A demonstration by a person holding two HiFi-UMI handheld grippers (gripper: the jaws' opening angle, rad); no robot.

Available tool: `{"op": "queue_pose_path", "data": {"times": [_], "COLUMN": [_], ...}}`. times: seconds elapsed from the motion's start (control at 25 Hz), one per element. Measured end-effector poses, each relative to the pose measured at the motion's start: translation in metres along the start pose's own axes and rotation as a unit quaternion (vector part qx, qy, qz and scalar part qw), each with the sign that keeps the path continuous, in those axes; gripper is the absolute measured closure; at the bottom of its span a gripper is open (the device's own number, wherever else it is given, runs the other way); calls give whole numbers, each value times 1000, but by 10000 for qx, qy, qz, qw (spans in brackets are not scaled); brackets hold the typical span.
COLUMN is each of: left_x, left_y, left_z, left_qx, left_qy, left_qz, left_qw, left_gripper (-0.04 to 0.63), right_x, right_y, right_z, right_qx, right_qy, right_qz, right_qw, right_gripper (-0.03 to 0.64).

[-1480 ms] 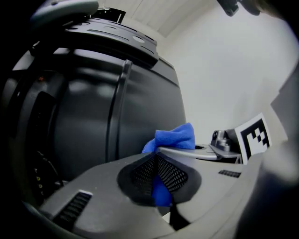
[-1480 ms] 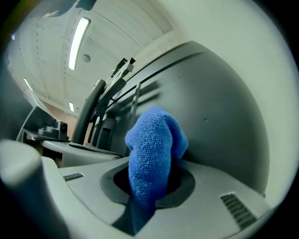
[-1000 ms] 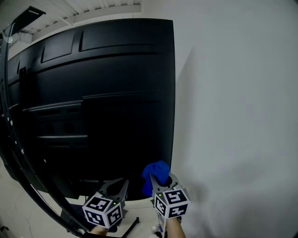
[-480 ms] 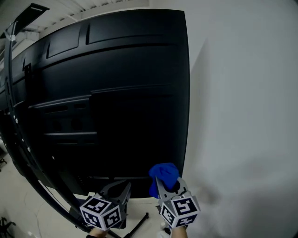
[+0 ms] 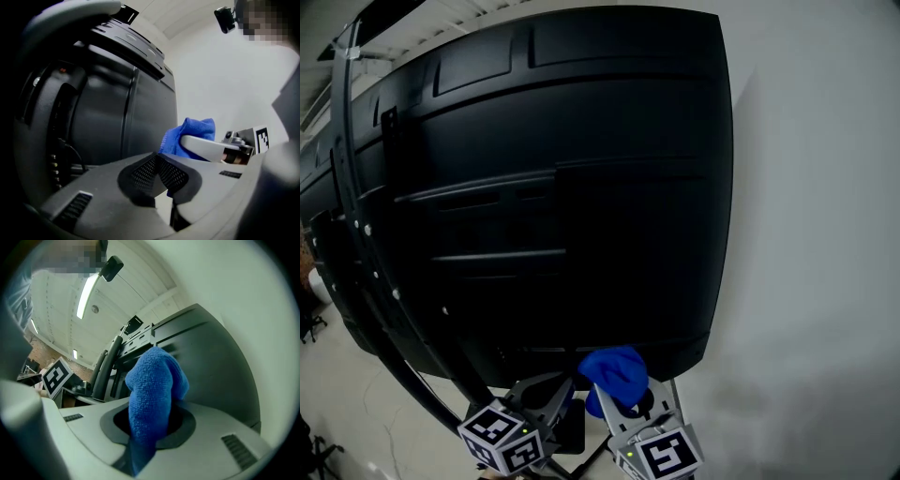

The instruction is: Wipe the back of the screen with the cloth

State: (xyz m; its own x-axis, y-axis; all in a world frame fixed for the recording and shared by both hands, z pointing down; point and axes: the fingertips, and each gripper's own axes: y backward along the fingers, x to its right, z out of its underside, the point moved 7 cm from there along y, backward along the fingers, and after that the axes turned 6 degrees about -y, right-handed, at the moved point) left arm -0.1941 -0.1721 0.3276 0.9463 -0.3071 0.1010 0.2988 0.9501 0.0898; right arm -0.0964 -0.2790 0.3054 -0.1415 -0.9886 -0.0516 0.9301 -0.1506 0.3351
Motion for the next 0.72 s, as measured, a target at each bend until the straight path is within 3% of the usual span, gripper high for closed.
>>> {"op": "queue_pose_path", "data": {"times": [0.36, 0.56, 0.72], "left_x": [-36, -73, -97], "left_y": [111, 198, 249], "left_z": [10, 43, 46], "left_qx": [188, 262, 323], "left_qy": [-313, -436, -492], "left_qz": [521, 359, 65], "left_qw": [9980, 9981, 9982], "left_gripper": [588, 588, 588], "right_x": [-134, -228, -277], "right_y": [-20, -30, -43], "right_z": [31, 69, 80], "right_qx": [-126, -115, -152], "right_qy": [-67, -83, -99], "right_qz": [155, 261, 199], "right_qw": [9998, 9996, 9996], "right_gripper": [557, 557, 560]}}
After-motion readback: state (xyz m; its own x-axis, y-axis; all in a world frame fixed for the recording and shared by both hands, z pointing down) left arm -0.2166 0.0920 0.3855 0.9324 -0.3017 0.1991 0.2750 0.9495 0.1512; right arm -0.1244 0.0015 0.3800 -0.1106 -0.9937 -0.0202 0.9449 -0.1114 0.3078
